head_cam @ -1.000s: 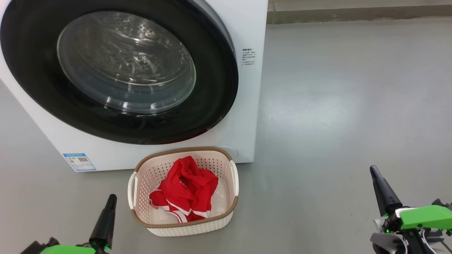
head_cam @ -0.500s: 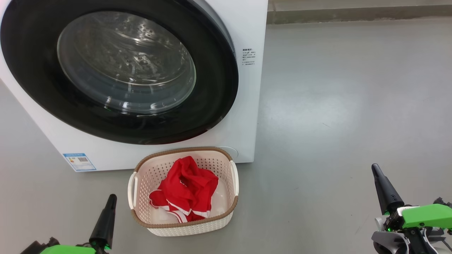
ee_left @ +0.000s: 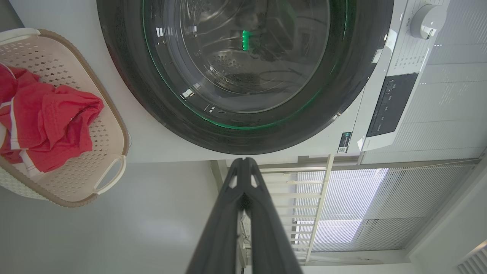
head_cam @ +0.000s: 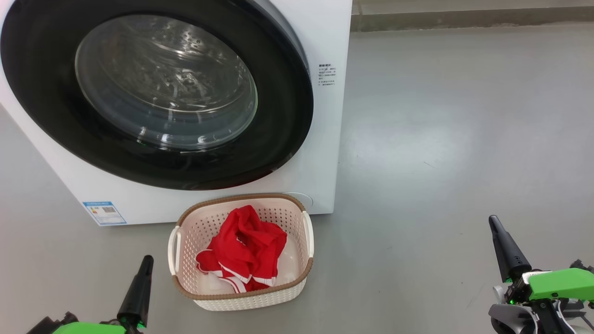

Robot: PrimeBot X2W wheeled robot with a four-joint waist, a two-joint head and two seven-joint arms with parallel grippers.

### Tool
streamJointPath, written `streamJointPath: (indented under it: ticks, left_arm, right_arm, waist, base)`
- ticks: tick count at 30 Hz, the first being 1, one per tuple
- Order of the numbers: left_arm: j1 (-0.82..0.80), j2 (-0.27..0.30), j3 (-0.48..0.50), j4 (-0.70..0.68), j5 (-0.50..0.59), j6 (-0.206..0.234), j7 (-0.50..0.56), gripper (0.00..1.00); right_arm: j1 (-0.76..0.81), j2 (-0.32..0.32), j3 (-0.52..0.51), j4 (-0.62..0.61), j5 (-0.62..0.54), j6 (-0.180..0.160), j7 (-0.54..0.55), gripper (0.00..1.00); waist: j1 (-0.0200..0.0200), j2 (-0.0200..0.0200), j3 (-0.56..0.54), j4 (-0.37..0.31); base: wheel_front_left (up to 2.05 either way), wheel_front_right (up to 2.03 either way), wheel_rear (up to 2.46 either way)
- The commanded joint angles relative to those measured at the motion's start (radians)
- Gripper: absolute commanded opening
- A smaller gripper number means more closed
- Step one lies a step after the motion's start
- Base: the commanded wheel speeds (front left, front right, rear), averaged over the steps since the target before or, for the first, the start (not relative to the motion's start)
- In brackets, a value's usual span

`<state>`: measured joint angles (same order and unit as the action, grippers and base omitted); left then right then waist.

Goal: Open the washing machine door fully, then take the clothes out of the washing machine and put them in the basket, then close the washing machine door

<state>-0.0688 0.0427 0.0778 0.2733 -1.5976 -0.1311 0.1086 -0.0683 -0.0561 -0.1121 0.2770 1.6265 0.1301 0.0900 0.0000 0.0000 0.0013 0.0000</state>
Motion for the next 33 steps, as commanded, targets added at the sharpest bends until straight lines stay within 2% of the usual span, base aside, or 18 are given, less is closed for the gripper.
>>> streamJointPath:
  ticks: [1, 33]
  left_arm:
    - [-0.044, 0.008, 0.038, -0.024, -0.01, 0.0, 0.006, 0.0]
    - [-0.044, 0.008, 0.038, -0.024, -0.01, 0.0, 0.006, 0.0]
  right_arm:
    - [-0.042, -0.01, 0.02, -0.029, 0.0, 0.001, 0.006, 0.0]
    - [-0.043, -0.007, 0.014, -0.029, -0.004, 0.001, 0.01, 0.0]
  waist:
    - [0.0, 0.0, 0.0, 0.0]
    - [0.0, 0.0, 0.0, 0.0]
  base:
    - [0.0, 0.0, 0.0]
    - [0.0, 0.0, 0.0]
